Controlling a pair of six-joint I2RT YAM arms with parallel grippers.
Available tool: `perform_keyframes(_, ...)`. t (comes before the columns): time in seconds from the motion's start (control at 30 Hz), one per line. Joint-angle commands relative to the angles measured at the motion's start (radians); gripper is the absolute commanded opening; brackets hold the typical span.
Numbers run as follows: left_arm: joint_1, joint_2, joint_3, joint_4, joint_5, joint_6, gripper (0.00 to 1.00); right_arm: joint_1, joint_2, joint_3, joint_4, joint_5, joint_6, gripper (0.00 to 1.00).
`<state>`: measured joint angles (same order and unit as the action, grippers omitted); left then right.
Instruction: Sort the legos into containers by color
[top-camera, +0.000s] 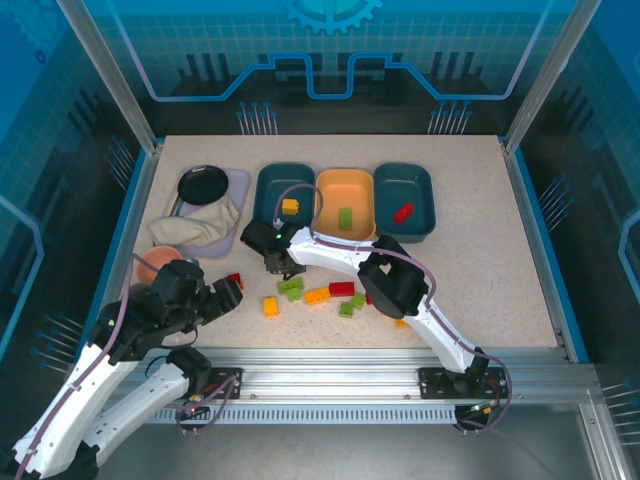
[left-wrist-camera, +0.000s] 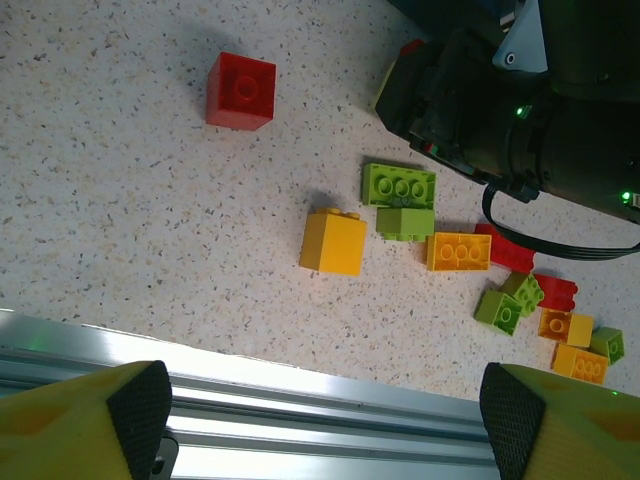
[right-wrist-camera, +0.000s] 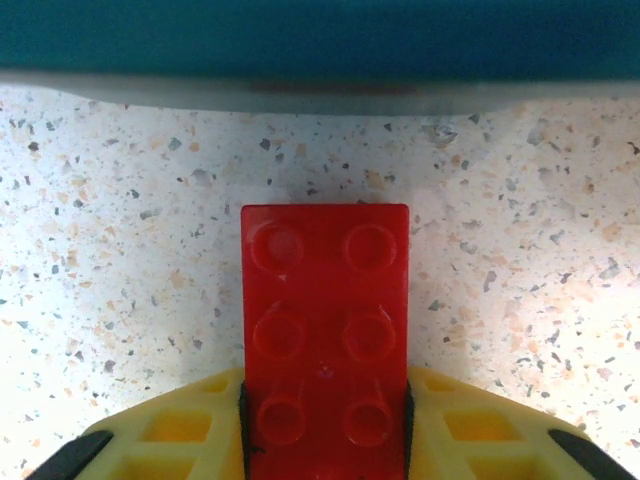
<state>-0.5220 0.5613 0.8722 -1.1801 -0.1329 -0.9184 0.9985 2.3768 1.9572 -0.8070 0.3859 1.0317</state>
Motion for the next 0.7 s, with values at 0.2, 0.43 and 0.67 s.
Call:
perform_keyframes(0.2,-0.006,0.023,-0.041,0.074,0.102,0.015,0.84,0.002,-0.201,-0.161,-0.024,-0.046,-0.009,0.27)
perform_keyframes(0.43,-0.005,0.104,-0.034,0.267,0.209,0.015,0.83,-0.023,-0.501,-0.352,-0.064,-0.073,-0.059,0.26)
perform_keyframes(0.67,-0.013,0.322,0.047,0.433,0.269,0.03,0.84,-0.243,-0.72,-0.474,-0.132,-0.069,-0.234,0.26)
